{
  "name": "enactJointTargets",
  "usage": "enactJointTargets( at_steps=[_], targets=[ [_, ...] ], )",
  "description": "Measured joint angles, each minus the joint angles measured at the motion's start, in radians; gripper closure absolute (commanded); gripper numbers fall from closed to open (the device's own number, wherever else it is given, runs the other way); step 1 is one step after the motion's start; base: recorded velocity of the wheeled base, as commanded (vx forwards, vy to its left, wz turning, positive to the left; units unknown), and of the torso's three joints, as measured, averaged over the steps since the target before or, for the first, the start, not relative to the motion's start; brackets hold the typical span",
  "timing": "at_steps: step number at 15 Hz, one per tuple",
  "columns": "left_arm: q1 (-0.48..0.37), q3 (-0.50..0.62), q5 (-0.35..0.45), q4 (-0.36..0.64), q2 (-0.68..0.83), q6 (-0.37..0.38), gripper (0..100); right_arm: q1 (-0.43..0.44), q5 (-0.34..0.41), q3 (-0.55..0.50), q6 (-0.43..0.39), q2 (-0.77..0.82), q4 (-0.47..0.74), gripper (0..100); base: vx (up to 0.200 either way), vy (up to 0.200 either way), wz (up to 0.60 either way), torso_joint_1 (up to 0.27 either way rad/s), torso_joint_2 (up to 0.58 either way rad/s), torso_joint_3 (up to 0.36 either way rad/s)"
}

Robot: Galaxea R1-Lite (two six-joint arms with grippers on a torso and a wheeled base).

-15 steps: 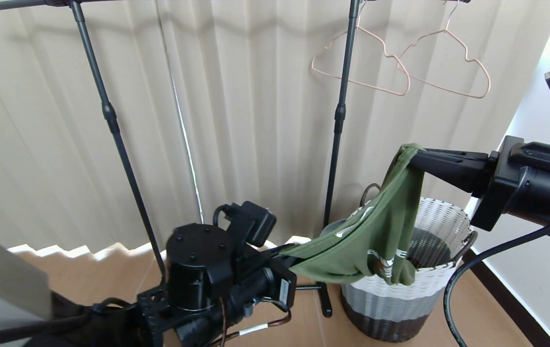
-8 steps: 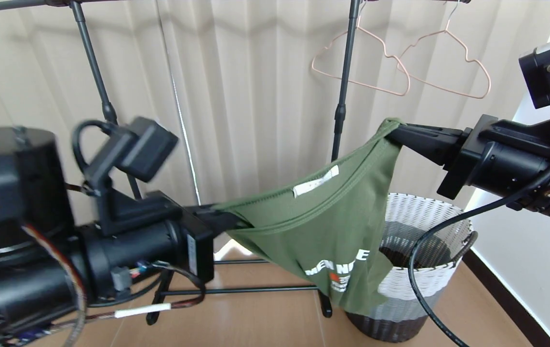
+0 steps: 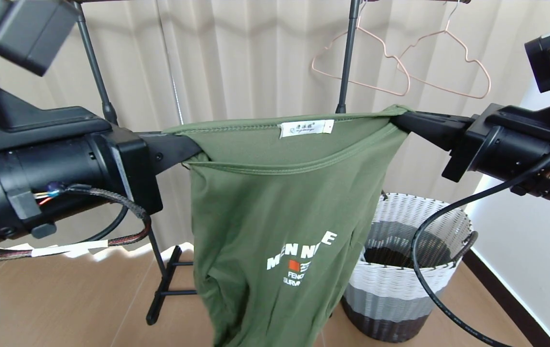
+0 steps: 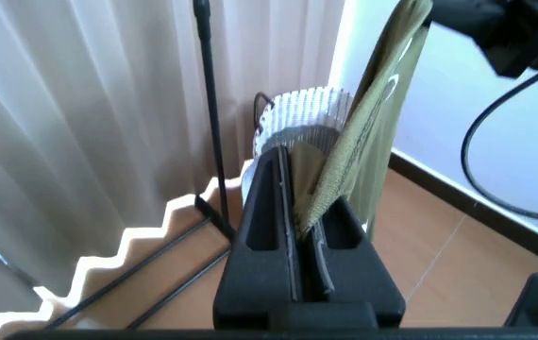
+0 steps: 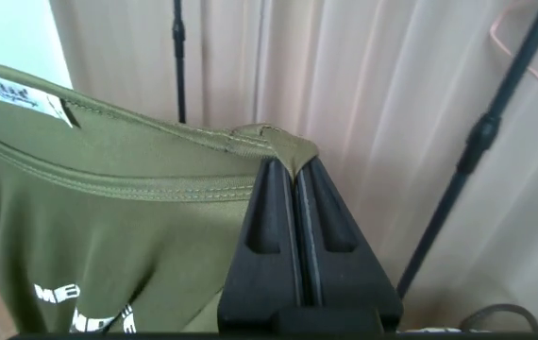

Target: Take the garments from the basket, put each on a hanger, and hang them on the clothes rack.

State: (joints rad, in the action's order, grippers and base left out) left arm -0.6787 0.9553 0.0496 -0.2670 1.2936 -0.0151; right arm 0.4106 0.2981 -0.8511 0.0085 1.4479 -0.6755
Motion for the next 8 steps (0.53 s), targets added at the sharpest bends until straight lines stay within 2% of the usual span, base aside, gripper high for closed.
enactJointTargets(
  at_steps=[2,5,8],
  targets=[
    [0.001,0.080,-0.014,0.081,0.041,0.012,100,-0.047,0.000,-0.006,0.000,-0.006,0.000,100,0.000,0.000,0.00,0.000,0.00,0.000],
    [0.002,0.248,-0.050,0.128,0.116,0.017,100,-0.070,0.003,-0.044,0.002,-0.002,-0.006,100,0.000,0.000,0.00,0.000,0.00,0.000],
    [0.011,0.294,-0.069,0.135,0.160,0.019,100,-0.073,0.005,-0.077,0.002,0.009,0.004,100,0.000,0.000,0.00,0.000,0.00,0.000]
  ],
)
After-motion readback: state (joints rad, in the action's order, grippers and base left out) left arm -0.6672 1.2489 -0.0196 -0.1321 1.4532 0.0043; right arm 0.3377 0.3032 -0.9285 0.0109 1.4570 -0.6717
